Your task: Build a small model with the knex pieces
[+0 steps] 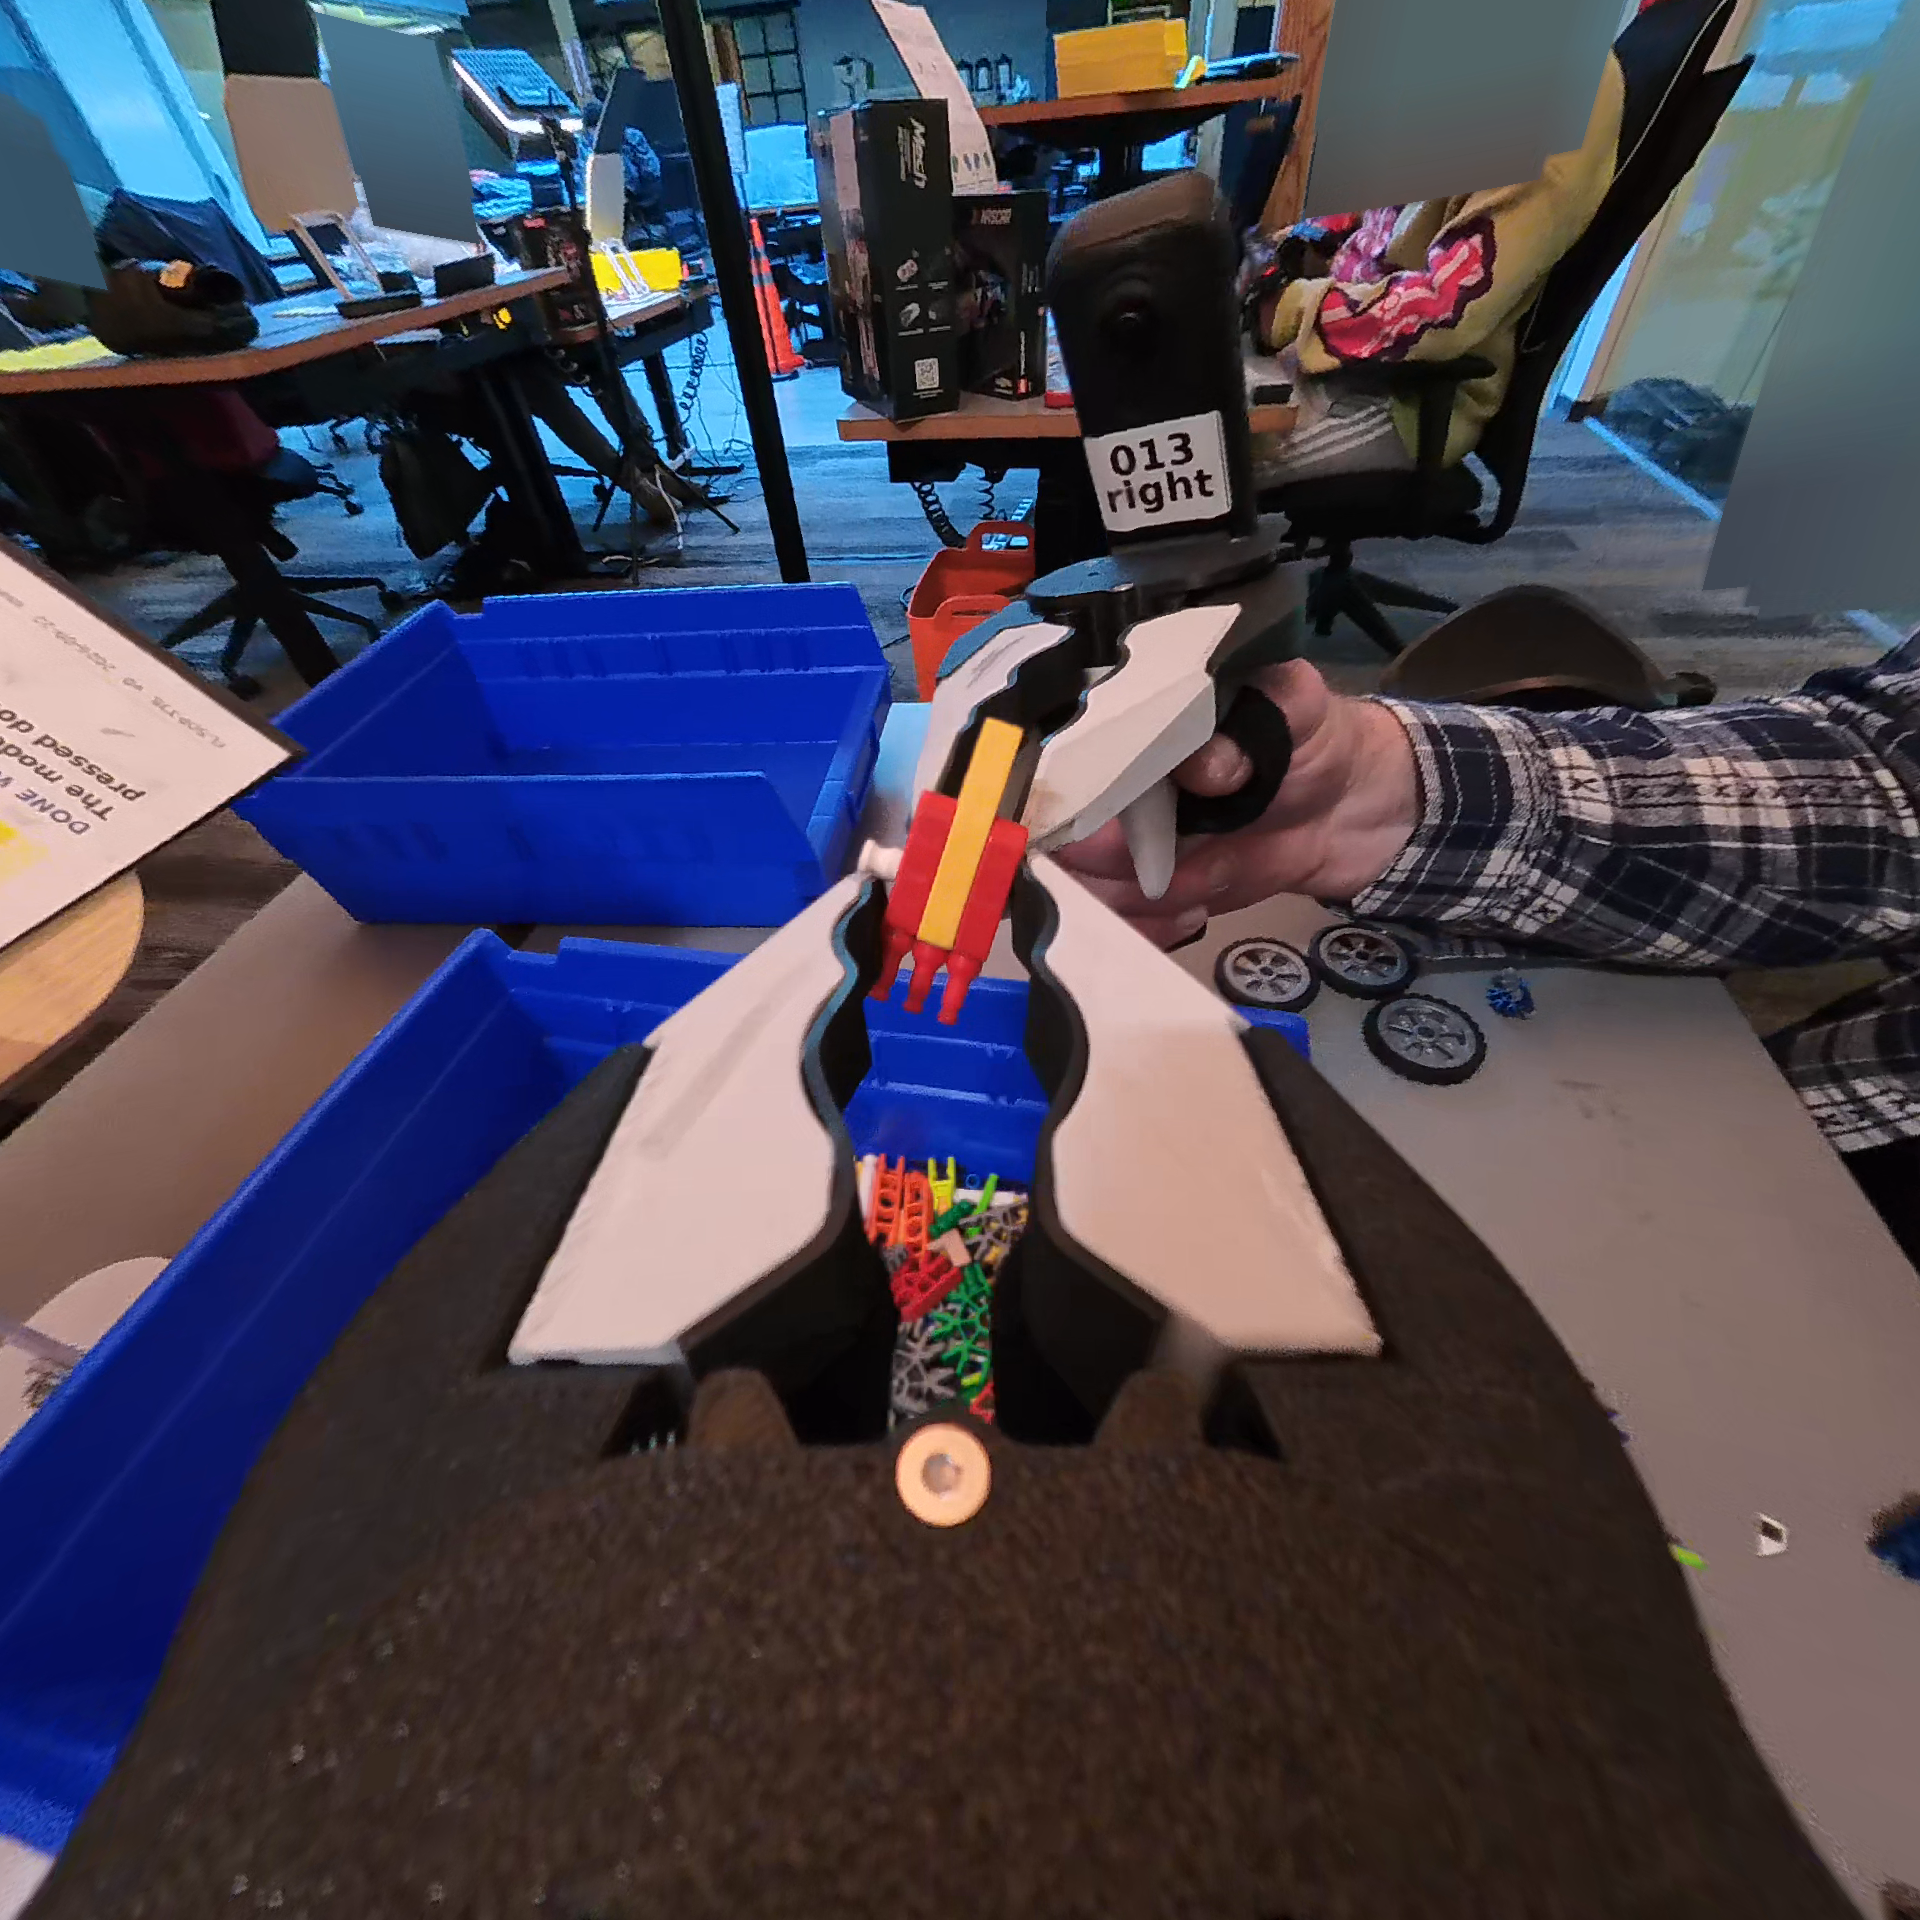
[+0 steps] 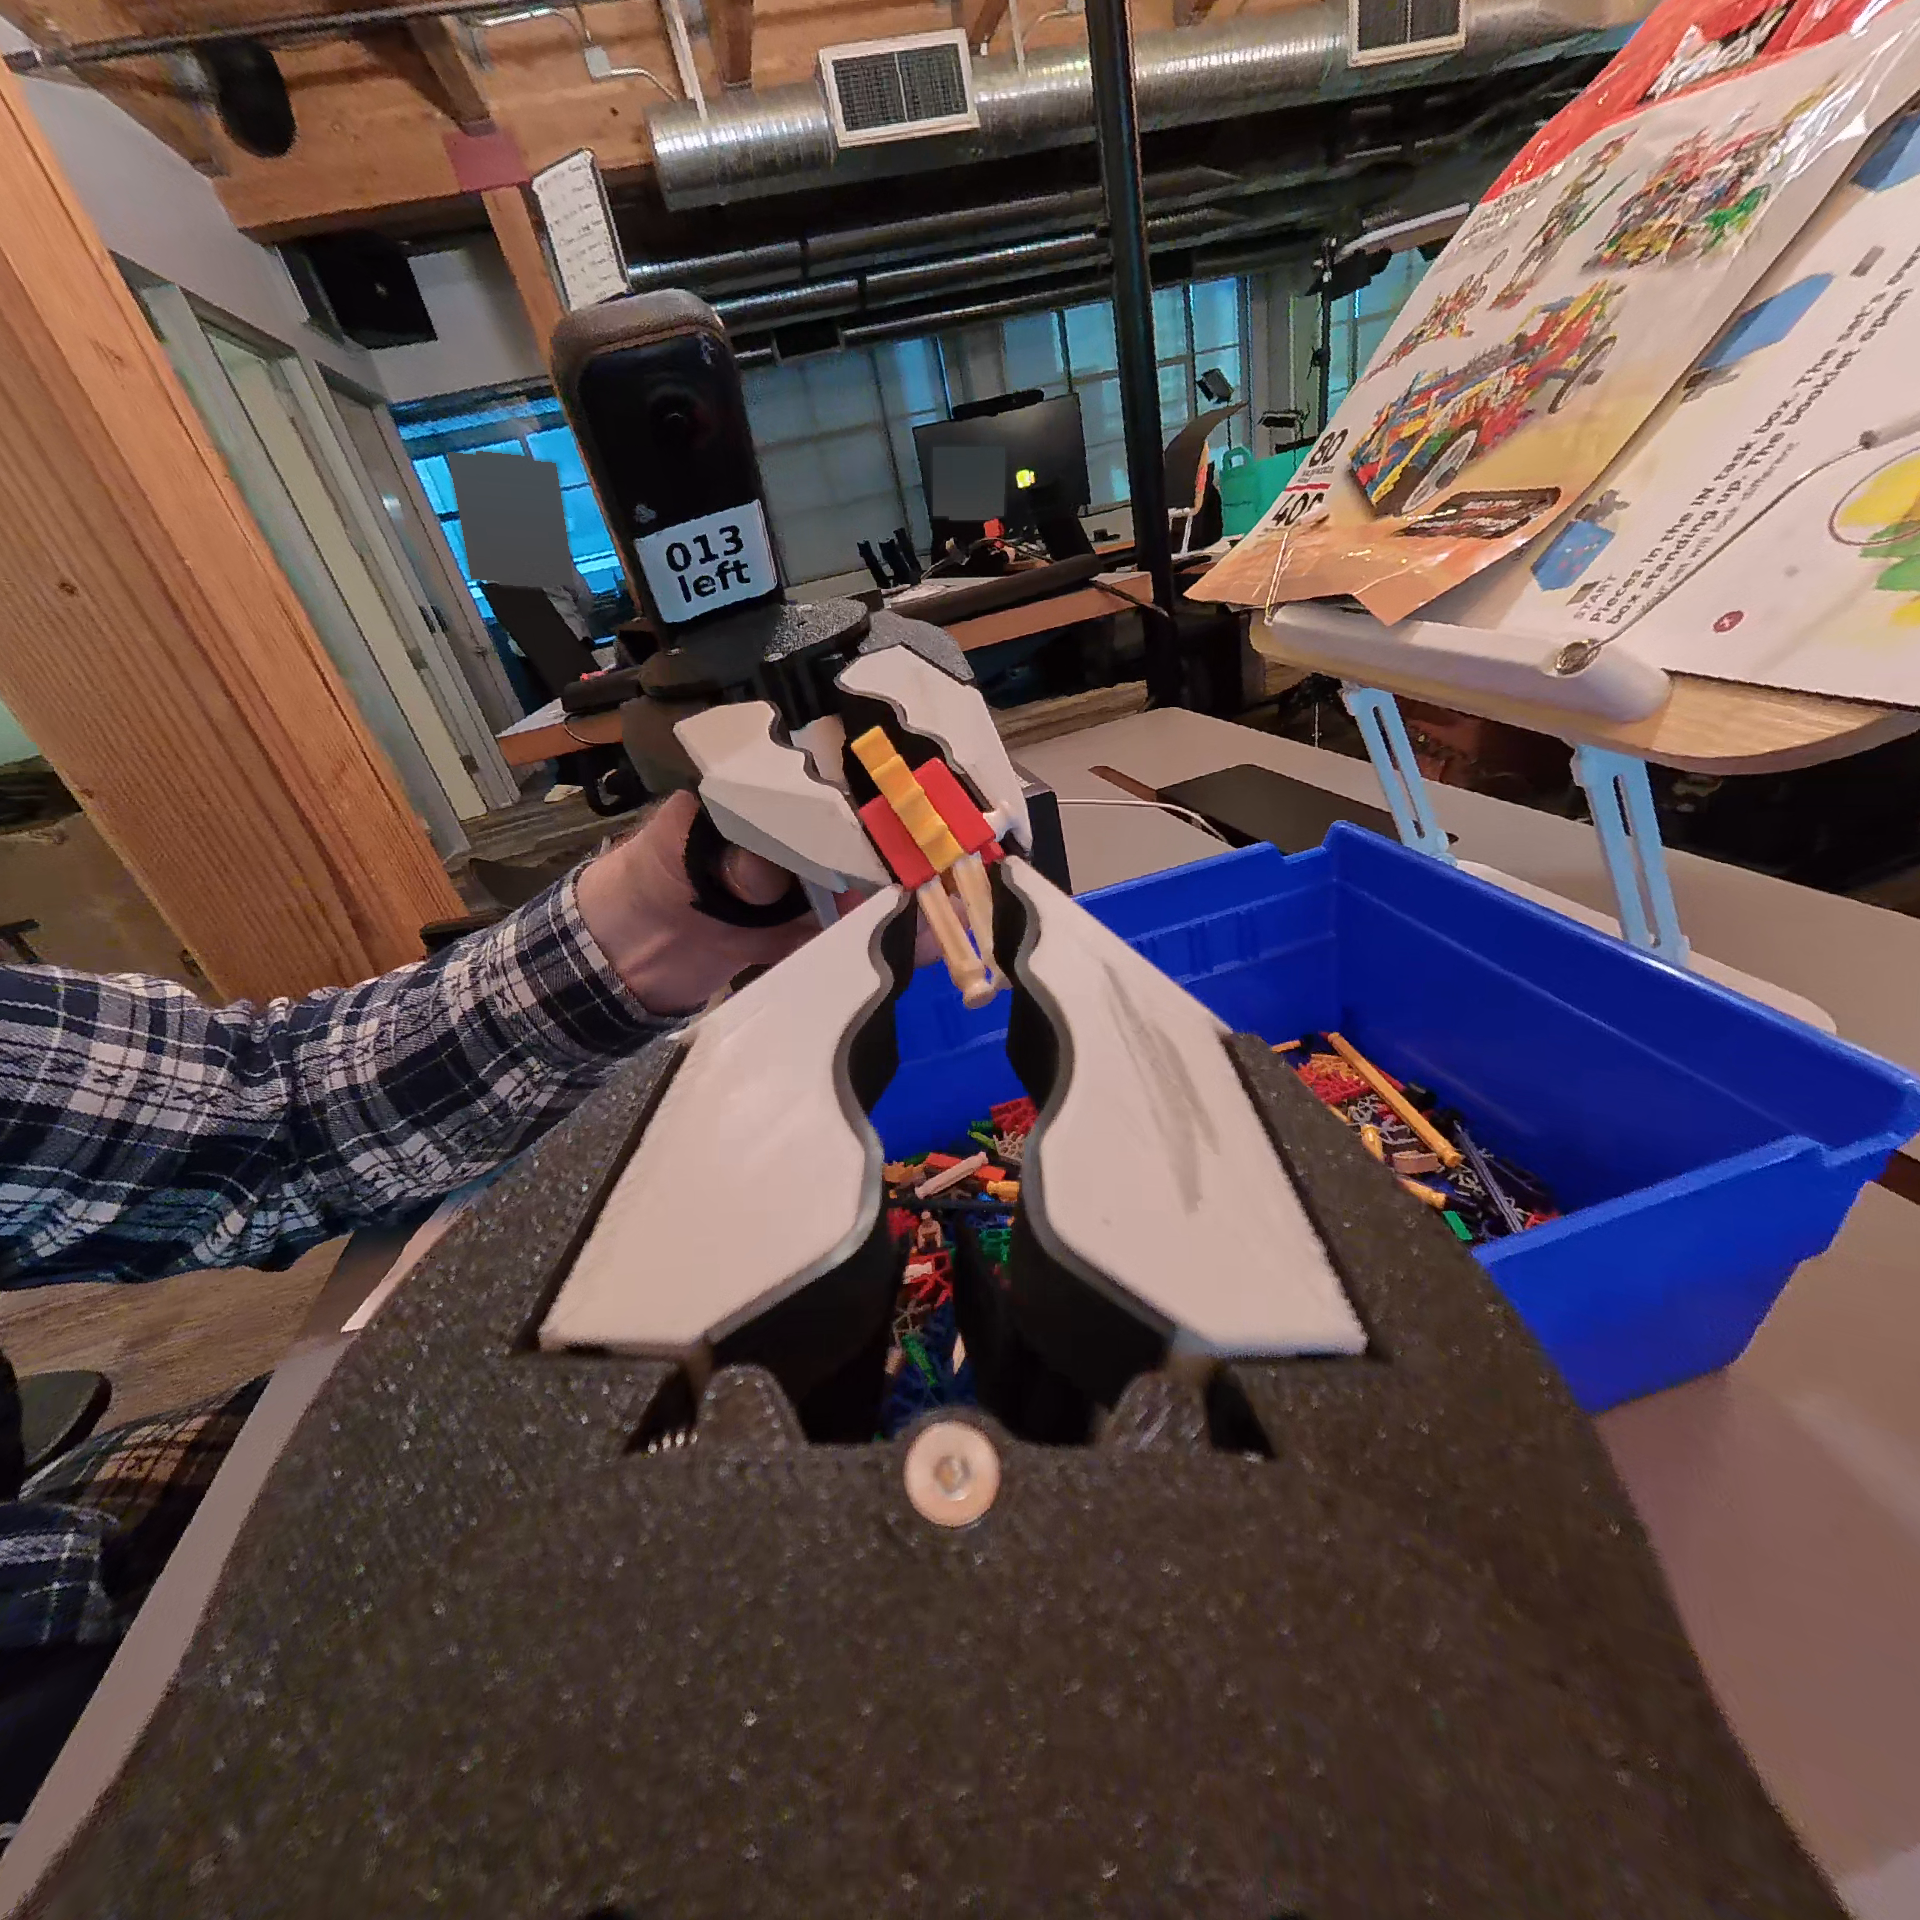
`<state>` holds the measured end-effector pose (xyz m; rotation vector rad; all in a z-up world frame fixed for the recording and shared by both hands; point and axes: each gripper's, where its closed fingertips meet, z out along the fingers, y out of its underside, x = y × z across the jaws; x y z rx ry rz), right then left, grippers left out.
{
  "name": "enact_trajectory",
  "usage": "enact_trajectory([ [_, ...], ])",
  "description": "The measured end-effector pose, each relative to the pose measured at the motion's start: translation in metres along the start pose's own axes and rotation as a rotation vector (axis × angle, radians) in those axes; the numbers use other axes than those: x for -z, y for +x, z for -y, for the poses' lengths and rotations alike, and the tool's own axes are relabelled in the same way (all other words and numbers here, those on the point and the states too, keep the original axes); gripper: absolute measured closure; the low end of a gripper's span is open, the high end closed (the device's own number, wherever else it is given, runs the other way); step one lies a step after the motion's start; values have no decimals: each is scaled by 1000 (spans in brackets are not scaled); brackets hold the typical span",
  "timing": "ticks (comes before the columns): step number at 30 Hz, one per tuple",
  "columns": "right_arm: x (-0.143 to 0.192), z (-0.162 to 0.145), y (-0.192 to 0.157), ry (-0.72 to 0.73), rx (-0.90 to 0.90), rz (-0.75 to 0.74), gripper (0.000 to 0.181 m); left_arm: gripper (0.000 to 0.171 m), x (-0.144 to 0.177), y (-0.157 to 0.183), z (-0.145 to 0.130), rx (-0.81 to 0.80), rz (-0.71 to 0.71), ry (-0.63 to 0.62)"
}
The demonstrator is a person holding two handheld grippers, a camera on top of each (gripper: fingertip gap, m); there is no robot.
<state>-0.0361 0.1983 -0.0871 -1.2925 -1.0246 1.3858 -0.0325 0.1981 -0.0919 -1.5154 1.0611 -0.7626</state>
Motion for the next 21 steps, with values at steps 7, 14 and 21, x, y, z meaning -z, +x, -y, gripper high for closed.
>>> enact_trajectory([
  [7, -2, -6, 4, -24, -37, -6, 171, 150, 0, -4, -7, -56, 31, -27],
  [14, -2, -7, 5, -27, -86, -2, 171, 150, -1, -7, -9, -135, 80, -49],
  [21, -3, -5, 5, -36, 7, -43, 169, 149, 1, -6, -2, -31, 40, 4],
])
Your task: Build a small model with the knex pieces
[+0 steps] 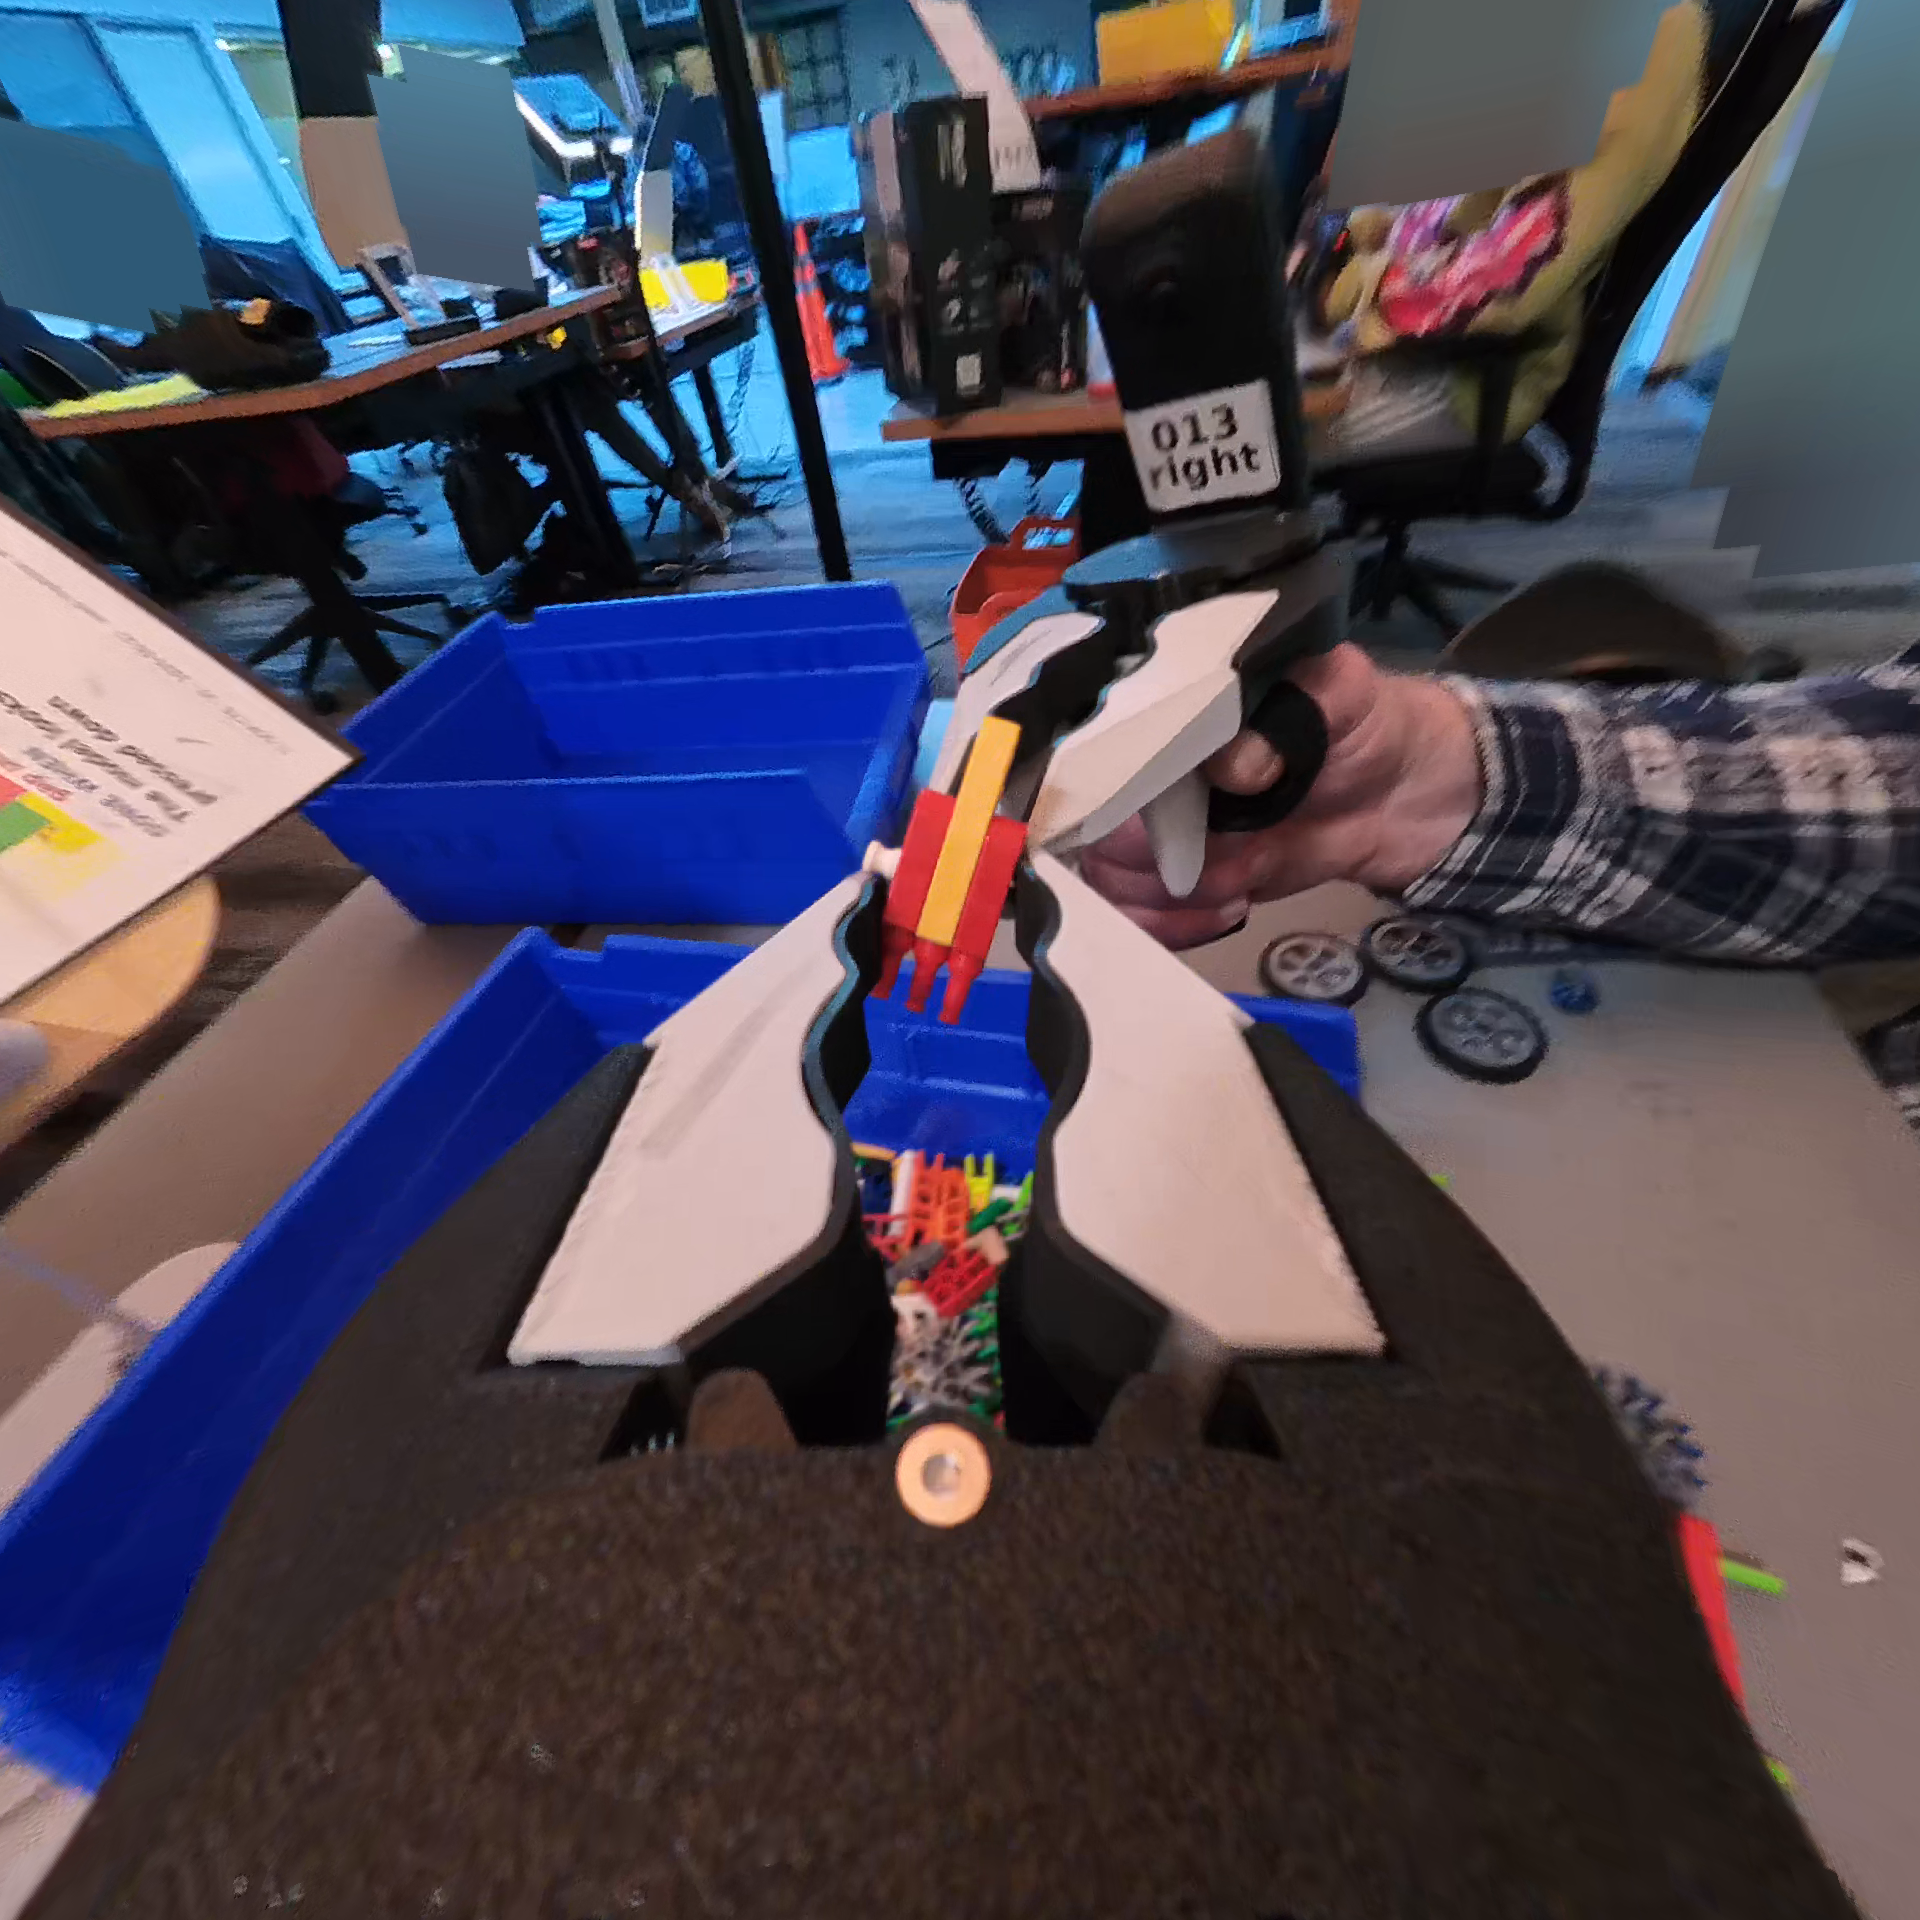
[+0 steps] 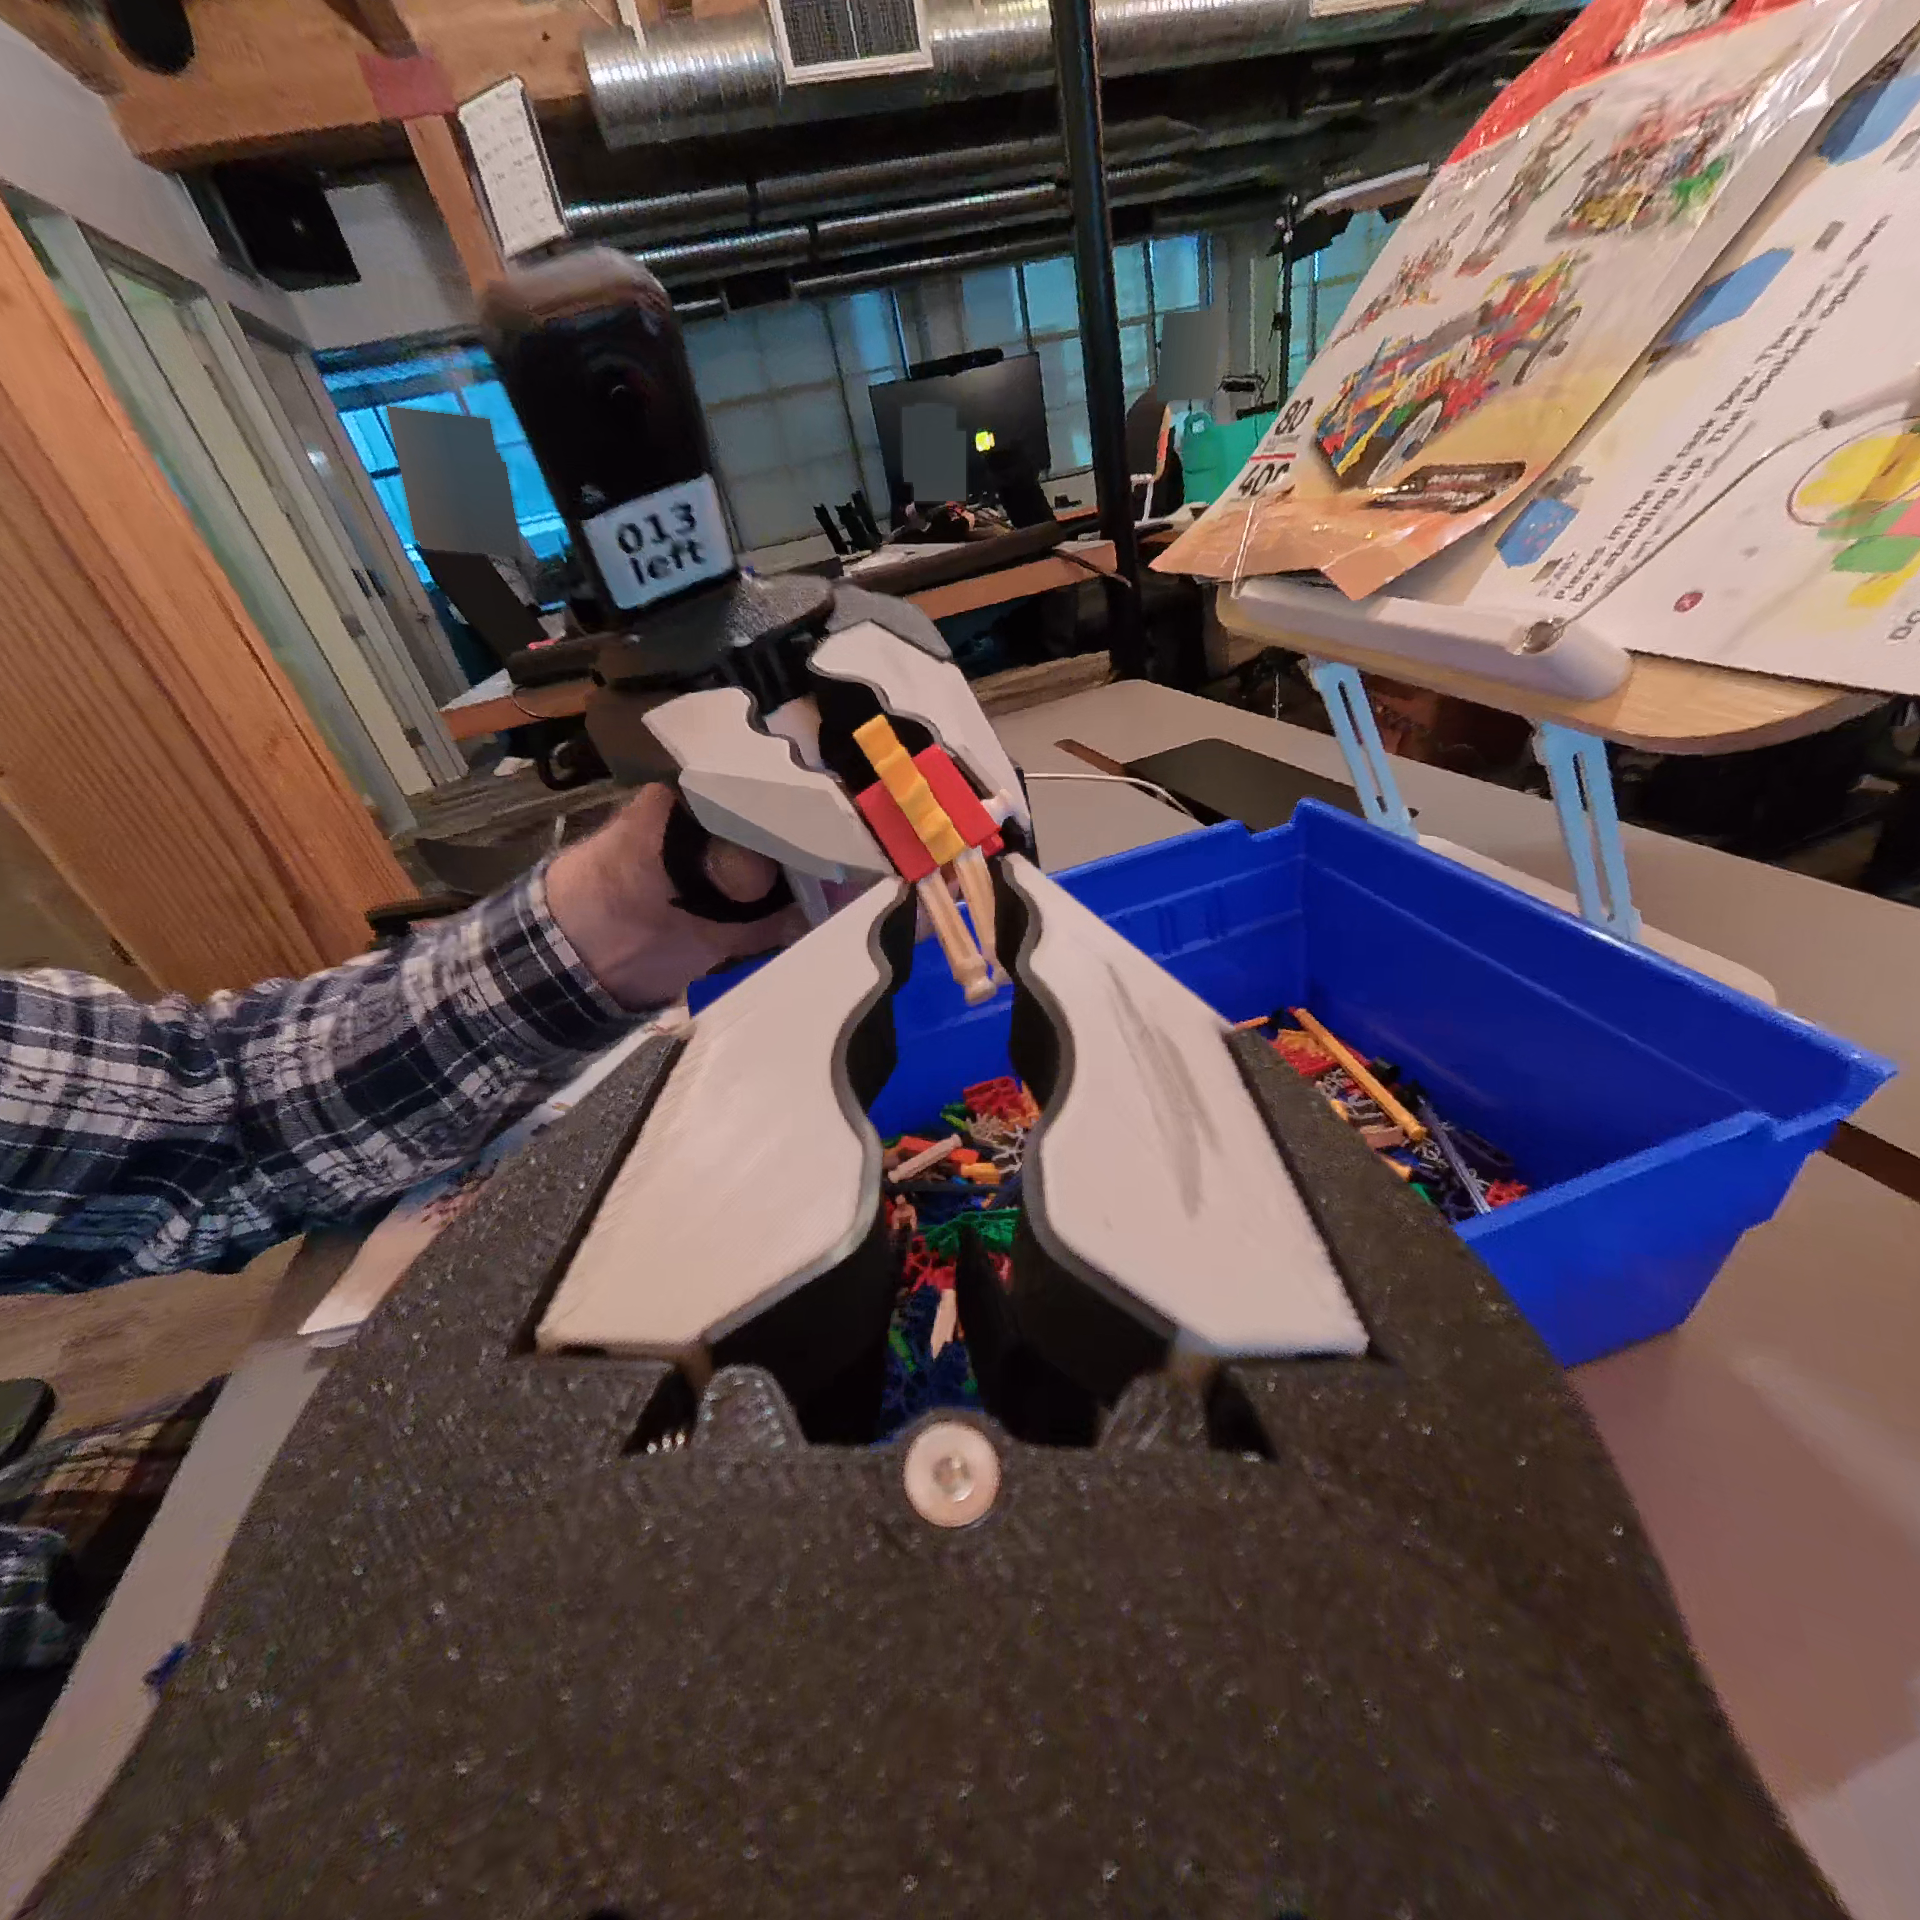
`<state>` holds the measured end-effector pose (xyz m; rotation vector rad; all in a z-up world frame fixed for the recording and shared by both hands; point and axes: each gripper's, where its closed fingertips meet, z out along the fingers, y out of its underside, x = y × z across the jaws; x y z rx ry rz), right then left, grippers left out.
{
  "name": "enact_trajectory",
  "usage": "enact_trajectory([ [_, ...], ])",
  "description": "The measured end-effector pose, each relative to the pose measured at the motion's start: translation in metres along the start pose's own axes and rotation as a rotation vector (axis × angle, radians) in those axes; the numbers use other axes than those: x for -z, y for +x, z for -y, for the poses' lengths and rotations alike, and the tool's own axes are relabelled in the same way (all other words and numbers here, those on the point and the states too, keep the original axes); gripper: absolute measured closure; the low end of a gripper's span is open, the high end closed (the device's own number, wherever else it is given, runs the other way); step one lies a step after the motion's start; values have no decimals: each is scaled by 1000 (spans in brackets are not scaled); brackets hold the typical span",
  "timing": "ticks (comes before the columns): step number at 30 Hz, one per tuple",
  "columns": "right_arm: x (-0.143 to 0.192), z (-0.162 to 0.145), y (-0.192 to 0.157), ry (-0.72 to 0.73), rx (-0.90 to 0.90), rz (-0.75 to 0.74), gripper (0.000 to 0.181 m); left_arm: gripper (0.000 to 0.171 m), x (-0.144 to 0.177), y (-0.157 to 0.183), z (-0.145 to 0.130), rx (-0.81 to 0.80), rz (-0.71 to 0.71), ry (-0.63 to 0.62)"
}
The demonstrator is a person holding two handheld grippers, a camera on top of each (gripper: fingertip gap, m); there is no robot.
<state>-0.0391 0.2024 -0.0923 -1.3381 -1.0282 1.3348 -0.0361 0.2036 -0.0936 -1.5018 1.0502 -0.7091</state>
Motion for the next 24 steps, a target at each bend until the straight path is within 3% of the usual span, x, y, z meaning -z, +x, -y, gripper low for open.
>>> enact_trajectory([
  [6, 1, 9, -5, 63, -127, 65, 166, 149, 2, 2, 9, 56, -23, 40],
  [11, 5, 15, -7, 93, -25, 42, 165, 148, 1, 4, 14, 255, -128, 110],
  [21, 9, 19, -3, 65, 159, -65, 160, 148, 2, 3, 21, 357, -131, 123],
  [24, 11, 23, -8, 89, 114, -15, 168, 148, 4, 7, 26, 383, -172, 138],
])
